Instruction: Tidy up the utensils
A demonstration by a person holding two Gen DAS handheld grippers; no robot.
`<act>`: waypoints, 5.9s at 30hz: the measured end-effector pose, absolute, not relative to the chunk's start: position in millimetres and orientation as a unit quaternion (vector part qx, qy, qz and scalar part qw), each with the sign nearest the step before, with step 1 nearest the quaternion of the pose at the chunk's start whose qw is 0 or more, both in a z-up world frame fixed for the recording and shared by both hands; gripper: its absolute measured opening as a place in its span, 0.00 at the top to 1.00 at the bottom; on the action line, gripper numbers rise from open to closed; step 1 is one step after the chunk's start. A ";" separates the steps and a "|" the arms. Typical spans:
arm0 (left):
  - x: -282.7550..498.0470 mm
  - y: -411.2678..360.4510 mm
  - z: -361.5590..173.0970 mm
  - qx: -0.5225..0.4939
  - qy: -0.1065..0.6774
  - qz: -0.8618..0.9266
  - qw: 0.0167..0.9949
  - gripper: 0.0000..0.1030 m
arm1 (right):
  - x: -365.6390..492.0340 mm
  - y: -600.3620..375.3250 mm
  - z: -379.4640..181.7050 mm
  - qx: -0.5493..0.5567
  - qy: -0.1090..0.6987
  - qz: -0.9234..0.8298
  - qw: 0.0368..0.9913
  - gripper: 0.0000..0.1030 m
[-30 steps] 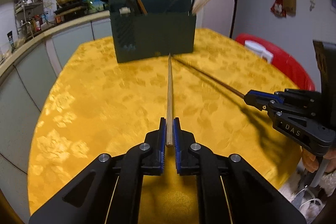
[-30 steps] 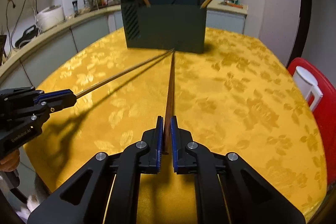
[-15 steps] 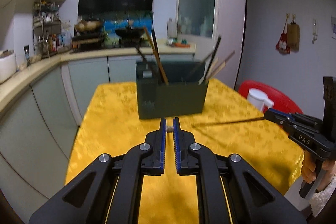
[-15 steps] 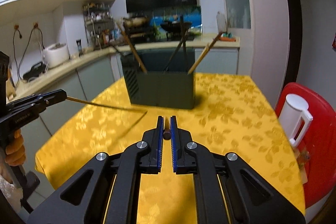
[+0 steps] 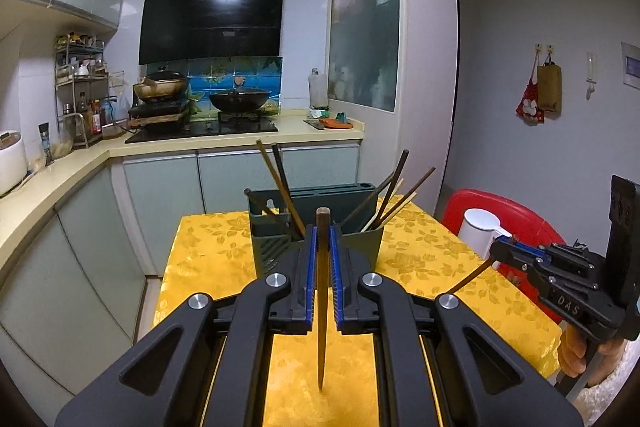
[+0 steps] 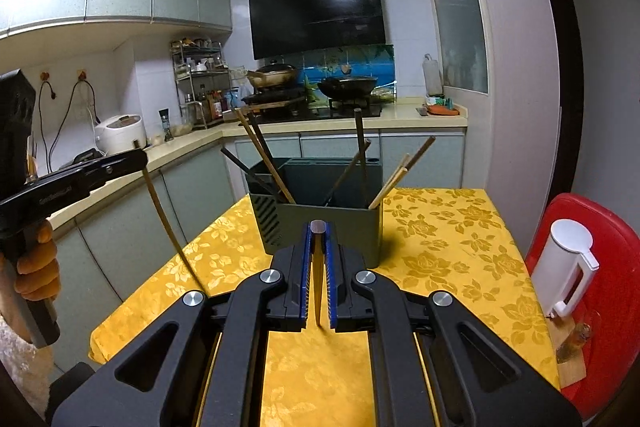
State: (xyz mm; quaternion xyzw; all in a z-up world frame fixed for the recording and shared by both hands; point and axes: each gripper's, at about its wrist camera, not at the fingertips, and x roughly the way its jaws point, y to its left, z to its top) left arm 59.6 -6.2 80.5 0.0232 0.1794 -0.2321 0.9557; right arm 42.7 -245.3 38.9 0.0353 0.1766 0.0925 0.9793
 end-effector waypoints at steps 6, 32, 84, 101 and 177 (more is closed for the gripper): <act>72.2 -12.4 85.1 0.022 0.193 -0.235 0.952 0.94 | 53.5 -247.4 43.8 0.038 0.185 0.093 0.978 0.93; 134.2 -34.6 120.0 0.015 0.220 -0.231 0.948 0.94 | 124.6 -309.3 127.9 0.074 0.189 0.056 0.978 0.93; 270.7 -90.7 133.8 0.001 0.221 -0.144 0.965 0.94 | 276.6 -278.3 131.1 0.049 0.211 0.022 0.976 0.93; 259.1 -79.9 127.7 0.001 0.221 -0.134 0.966 0.45 | 274.7 -271.4 112.1 0.046 0.240 0.028 0.969 0.58; 94.9 -21.6 11.7 0.033 0.201 -0.064 0.977 0.09 | 101.1 -241.9 4.4 0.021 0.209 -0.014 0.978 0.06</act>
